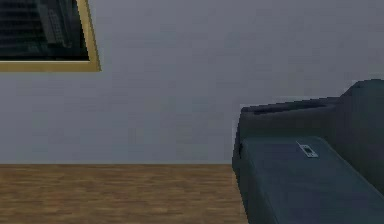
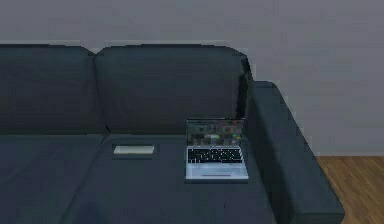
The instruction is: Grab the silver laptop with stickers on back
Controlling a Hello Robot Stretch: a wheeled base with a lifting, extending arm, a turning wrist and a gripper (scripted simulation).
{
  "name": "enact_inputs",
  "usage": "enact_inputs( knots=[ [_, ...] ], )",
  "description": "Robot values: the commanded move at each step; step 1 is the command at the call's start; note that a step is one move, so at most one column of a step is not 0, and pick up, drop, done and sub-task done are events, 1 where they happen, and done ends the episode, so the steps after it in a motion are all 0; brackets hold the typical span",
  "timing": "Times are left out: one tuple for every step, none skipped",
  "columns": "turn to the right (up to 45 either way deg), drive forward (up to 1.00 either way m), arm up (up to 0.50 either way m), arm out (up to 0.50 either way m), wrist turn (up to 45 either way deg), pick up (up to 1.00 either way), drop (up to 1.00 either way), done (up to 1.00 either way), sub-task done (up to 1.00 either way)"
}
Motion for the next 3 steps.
enact_inputs(
  knots=[
    [0.0,0.0,0.0,0.4,0.0,0.0,0.0,0.0,0.0],
    [0.0,0.0,0.0,0.0,45.0,0.0,0.0,0.0,0.0],
    [0.0,0.0,0.0,0.0,45.0,0.0,0.0,0.0,0.0]
  ],
)
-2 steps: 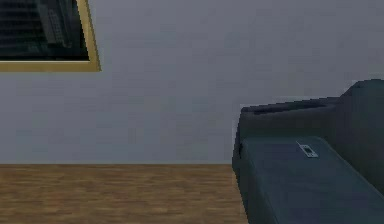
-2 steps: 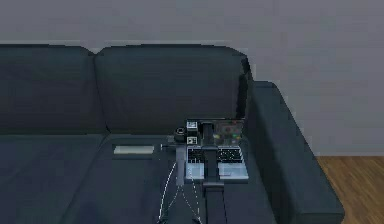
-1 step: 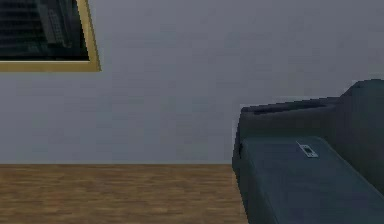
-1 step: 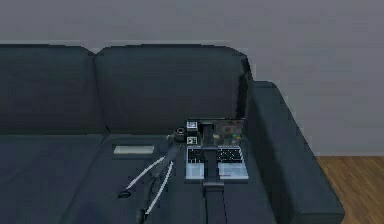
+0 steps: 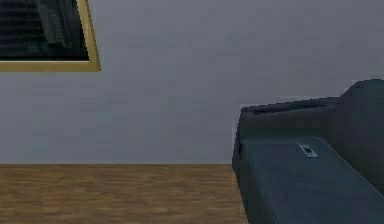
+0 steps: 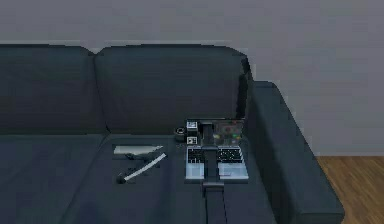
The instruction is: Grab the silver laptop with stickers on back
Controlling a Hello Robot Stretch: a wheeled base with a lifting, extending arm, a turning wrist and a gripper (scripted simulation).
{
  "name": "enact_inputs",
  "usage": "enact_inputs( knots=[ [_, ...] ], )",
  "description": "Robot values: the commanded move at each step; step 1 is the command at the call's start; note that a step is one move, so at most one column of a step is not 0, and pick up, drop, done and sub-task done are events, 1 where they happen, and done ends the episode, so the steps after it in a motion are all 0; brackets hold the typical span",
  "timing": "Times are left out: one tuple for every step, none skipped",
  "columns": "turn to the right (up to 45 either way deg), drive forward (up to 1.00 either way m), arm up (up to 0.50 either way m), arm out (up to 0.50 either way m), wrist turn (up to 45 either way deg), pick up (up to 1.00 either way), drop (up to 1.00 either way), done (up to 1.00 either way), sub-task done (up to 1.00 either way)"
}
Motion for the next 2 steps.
enact_inputs(
  knots=[
    [0.0,0.0,0.0,0.0,45.0,0.0,0.0,0.0,0.0],
    [0.0,0.0,0.0,0.0,45.0,0.0,0.0,0.0,0.0]
  ],
)
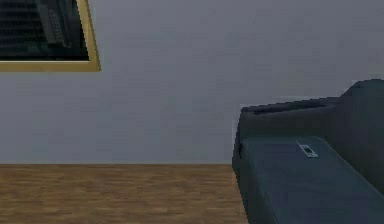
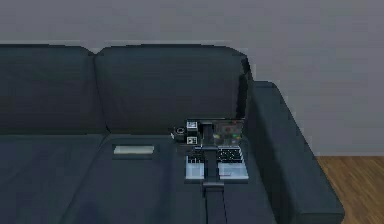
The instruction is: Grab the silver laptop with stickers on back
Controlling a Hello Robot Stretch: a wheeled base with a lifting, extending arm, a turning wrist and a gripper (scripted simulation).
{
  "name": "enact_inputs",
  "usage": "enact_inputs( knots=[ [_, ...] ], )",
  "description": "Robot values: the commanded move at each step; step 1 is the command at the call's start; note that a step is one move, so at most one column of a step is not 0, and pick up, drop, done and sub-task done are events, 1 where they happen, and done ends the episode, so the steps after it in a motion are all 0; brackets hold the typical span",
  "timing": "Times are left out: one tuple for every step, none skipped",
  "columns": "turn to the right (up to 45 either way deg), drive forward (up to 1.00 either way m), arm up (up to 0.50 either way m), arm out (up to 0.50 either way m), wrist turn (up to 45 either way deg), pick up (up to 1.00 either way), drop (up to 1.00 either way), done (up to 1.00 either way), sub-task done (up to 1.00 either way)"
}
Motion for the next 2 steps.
enact_inputs(
  knots=[
    [0.0,0.0,-0.3,0.0,0.0,0.0,0.0,0.0,0.0],
    [0.0,0.0,0.0,0.0,0.0,1.0,0.0,0.0,0.0]
  ],
)
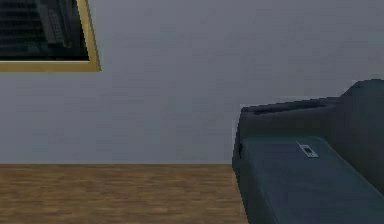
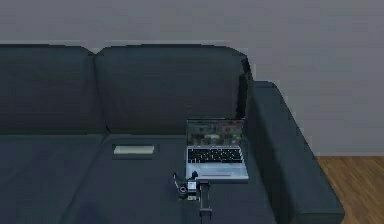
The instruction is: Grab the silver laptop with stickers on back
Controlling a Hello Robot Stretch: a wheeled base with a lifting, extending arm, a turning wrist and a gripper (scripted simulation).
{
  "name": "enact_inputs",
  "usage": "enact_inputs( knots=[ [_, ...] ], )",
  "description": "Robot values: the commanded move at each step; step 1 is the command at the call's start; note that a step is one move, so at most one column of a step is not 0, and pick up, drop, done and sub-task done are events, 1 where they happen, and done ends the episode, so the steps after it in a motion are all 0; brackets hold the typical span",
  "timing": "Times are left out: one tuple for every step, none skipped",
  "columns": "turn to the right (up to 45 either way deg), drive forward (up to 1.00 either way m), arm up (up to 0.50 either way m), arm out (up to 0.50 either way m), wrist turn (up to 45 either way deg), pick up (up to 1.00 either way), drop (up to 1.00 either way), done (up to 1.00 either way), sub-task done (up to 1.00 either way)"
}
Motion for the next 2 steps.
enact_inputs(
  knots=[
    [0.0,0.0,0.1,0.0,0.0,0.0,0.0,0.0,0.0],
    [0.0,0.0,0.0,0.0,0.0,0.0,0.0,1.0,0.0]
  ],
)
